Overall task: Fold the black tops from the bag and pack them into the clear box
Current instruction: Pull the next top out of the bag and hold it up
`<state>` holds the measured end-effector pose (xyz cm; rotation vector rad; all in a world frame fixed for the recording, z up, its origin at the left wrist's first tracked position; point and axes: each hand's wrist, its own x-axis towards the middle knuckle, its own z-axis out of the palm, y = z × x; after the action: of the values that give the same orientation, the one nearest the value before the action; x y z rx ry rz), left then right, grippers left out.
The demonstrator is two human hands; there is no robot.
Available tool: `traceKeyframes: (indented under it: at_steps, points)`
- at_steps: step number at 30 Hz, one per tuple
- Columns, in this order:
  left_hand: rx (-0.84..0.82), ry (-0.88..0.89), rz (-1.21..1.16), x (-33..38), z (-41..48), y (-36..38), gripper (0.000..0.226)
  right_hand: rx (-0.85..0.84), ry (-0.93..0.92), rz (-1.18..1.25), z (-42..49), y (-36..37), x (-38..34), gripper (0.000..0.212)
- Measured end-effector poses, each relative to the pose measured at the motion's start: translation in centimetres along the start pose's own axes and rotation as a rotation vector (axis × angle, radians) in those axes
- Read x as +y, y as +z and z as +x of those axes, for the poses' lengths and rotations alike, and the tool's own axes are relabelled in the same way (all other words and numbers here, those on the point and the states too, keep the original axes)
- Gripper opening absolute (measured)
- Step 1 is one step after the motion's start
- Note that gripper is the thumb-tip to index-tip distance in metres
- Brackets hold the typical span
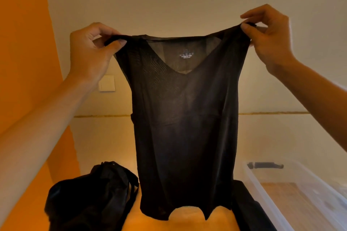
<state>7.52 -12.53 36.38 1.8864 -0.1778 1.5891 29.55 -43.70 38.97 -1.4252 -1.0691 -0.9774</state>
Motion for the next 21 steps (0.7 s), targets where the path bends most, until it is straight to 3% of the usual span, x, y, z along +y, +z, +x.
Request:
traceKeyframes:
  at_steps: [10, 17, 21]
  points:
    - [0.08, -0.038, -0.129, 1.8, -4.1, -2.7, 0.018, 0.012, -0.024, 0.068, -4.2, -0.8, -3.3, 0.02]
    - [-0.07, -0.281, 0.005, -5.2, -7.2, 1.5, 0.014, -0.145, 0.269, 0.019, -8.9, 3.8, 2.6, 0.02]
    - [-0.217, -0.425, 0.113, -13.4, -12.1, 5.5, 0.016, -0.301, 0.474, -0.058, -15.5, 8.7, 10.5, 0.014]
